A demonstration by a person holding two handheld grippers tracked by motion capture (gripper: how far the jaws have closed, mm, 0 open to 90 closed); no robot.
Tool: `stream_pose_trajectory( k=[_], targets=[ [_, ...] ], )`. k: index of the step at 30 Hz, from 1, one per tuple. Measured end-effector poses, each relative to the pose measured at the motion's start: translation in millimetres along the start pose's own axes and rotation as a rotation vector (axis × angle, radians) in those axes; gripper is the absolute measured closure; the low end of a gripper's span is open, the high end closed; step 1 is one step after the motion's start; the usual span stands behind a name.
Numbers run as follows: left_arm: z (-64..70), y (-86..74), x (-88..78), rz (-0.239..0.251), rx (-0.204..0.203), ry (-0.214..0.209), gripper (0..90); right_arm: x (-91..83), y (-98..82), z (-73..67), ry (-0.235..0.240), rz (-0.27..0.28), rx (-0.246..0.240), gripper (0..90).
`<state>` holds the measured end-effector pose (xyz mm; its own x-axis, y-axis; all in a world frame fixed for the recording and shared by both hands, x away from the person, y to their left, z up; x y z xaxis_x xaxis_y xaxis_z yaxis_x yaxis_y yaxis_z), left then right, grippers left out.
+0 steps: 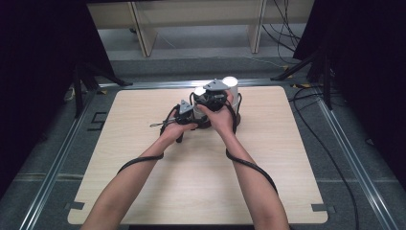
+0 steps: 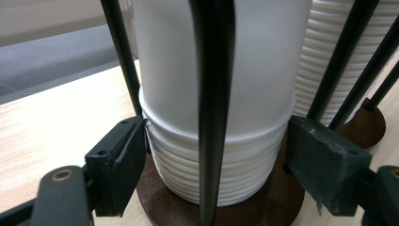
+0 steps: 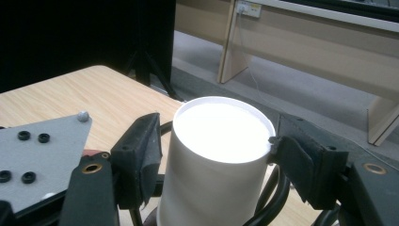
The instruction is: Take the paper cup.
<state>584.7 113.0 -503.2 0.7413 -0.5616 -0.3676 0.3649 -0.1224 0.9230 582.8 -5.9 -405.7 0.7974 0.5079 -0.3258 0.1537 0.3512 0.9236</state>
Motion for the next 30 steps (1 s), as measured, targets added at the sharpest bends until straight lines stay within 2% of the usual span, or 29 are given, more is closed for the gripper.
stream_pose_trajectory(
  k=[5, 13, 14, 17, 21, 22, 24, 25, 27, 28, 30],
  targets=[
    [0.0, -0.1, -0.5, 0.000, 0.005, 0.001, 21.7, 3.2, -2.9, -1.5, -0.014, -0.013, -0.015, 33.1],
    [0.1, -0.4, -0.4, 0.006, 0.006, -0.003, 22.0, 11.2, -4.6, -3.5, -0.022, -0.033, 0.003, 33.2],
    [-1.8, -0.5, -1.2, -0.019, 0.035, 0.006, 22.1, 11.8, -4.5, -3.6, -0.024, -0.036, 0.005, 33.1],
    [-1.7, -0.6, -1.5, -0.018, 0.034, 0.008, 22.5, 13.0, -4.1, -3.0, -0.028, -0.033, 0.013, 33.6],
    [-1.8, -0.8, -2.0, -0.016, 0.036, 0.005, 22.6, 12.6, -3.8, -4.3, -0.041, -0.005, 0.024, 34.4],
    [-1.7, -0.9, -2.2, -0.018, 0.038, 0.006, 22.7, 12.0, -3.1, -3.3, -0.042, 0.004, 0.013, 34.5],
    [-1.7, -0.9, -1.9, -0.019, 0.039, 0.007, 22.8, 11.4, -2.6, -4.2, -0.037, 0.002, 0.030, 34.6],
    [-1.3, -0.8, -2.2, -0.024, 0.038, 0.008, 22.8, 9.8, 0.2, -2.5, -0.047, 0.021, 0.024, 34.7],
    [-1.5, -0.6, -2.4, -0.027, 0.041, 0.010, 22.7, 7.7, 3.6, -2.3, -0.033, 0.028, 0.029, 34.9],
    [-1.5, -0.6, -2.3, -0.026, 0.040, 0.010, 22.7, 6.1, 4.5, -1.3, -0.036, 0.027, 0.017, 35.0],
    [-1.4, -0.6, -2.3, -0.026, 0.041, 0.010, 22.7, 4.4, 7.1, -1.1, -0.036, 0.039, 0.024, 35.1]
  ],
)
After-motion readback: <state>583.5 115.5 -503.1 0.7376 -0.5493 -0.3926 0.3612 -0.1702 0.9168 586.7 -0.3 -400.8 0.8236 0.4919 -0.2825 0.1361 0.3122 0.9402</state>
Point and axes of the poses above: each handheld gripper's, and its own axes: x roughly forward along the jaws, y roughly out of its top, z roughly to its right, the point moved 3 cm from there along x, roughly forward along the jaws, and after that the axes turned 6 degrees about -x, right-handed, at the moved point
